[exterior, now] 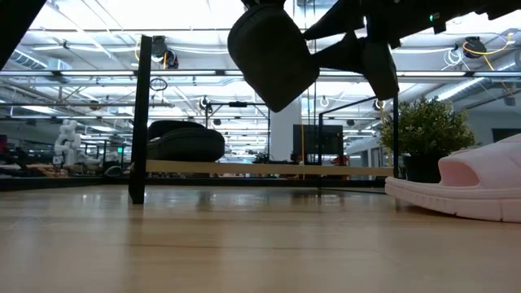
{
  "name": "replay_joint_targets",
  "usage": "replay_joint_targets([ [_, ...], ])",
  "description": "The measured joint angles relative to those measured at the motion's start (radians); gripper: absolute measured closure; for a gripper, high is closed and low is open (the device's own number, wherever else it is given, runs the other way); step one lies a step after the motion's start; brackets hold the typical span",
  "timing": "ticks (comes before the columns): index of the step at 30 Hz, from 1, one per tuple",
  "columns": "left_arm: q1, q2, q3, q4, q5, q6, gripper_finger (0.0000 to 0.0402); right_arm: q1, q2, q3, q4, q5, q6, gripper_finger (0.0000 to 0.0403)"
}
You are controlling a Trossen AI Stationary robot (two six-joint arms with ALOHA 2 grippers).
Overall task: Pick and place slides into the shelf
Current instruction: Put the black slipper on the shelf
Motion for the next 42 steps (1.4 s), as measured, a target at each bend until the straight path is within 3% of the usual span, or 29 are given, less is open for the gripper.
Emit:
replay_joint_targets([
  [9,0.001,0.000,0.000,0.000,-0.002,0.011,0.0401,0.000,0.000,0.000,-0.032,-0.064,-0.002,0.0185],
  [25,0.001,0.000,0.000,0.000,-0.003,0.013,0.0401,0.008,0.000,0.046,-0.037,-0.073,-0.110,0.0185],
  [31,0.002,0.000,0.000,0.003,0.000,0.011,0.0402,-0.001,0.000,0.068,-0.152,-0.137,-0.008,0.0185],
  [42,0.002,0.000,-0.001,0.034,0.000,0.035,0.0402,-0.030,0.000,0.068,-0.160,-0.178,0.006,0.0186],
])
